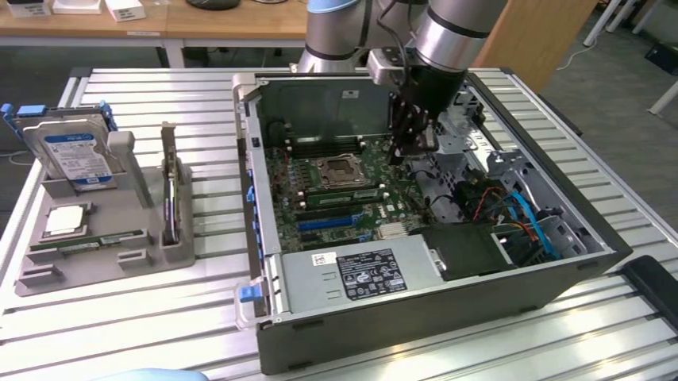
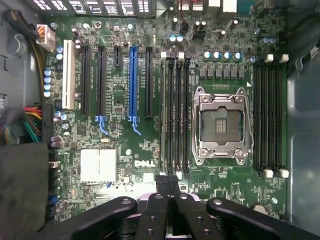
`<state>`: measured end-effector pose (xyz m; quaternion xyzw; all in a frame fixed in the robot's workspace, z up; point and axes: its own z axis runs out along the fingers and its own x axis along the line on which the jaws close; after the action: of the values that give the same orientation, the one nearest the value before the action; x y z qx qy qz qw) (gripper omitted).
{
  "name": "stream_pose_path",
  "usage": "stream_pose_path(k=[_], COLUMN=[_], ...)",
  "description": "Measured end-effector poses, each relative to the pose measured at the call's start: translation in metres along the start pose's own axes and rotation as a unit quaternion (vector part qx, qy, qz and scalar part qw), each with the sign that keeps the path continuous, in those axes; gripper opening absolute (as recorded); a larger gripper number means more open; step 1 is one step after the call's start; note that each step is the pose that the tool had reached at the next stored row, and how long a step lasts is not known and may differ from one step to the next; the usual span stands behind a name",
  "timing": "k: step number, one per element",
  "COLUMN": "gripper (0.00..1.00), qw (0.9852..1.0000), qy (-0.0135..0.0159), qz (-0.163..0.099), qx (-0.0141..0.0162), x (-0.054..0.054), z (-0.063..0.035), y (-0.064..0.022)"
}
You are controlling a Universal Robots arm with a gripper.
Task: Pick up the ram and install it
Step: 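Press down the ram until it locks into place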
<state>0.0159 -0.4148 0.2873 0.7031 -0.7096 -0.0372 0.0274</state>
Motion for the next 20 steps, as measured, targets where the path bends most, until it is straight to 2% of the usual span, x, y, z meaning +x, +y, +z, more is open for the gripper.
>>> stream_pose_path(k=[15, 20], gripper=[0.1, 0.1], qw=[1.0, 1.0], qy=[0.0, -0.0001], qz=[0.0, 0.0], qx=[0.0, 0.0], x=[0.0, 0.0], z=[0.0273, 0.0289], y=[-0.0021, -0.002])
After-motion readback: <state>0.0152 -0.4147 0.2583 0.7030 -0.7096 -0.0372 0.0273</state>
